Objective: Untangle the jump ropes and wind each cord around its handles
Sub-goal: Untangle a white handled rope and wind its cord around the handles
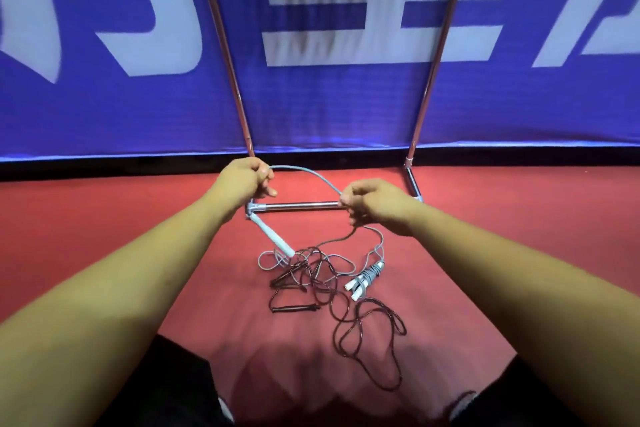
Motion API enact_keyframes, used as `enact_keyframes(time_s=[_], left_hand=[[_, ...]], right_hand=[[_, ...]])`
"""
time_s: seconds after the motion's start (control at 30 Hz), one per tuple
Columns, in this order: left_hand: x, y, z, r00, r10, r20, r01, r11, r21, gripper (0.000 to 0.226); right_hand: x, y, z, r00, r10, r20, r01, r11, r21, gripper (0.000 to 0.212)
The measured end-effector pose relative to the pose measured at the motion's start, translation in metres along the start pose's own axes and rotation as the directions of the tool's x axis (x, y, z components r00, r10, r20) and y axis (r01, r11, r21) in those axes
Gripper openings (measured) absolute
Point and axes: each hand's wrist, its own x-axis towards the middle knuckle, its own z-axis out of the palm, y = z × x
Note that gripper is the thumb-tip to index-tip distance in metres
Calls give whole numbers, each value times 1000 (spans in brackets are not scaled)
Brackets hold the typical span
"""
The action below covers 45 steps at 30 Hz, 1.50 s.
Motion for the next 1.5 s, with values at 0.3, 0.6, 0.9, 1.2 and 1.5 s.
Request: enact_keyframes(time_s=[0.3,0.6,0.9,1.2,1.5], left_hand=[[-25,-5,15,959,258,122,-283,913,295,33],[-38,1,56,841,170,514,-204,979,10,18],[-40,0,63,794,72,604,26,988,-153,16],[-11,35,46,941,2,338,313,375,-873,29],[-6,44,21,929,37,369,370,-26,-929,31]], right_hand=[[-13,-97,3,988,-126,-89,154,772,617,25],[-5,-137,-8,997,-44,-64,77,464,882,27],[5,-93,-39,962,105,-253,156,547,822,39],[4,-3,4,948,306,92,-319,884,342,35],[-3,27,56,986,-8,164,17,998,-57,62]])
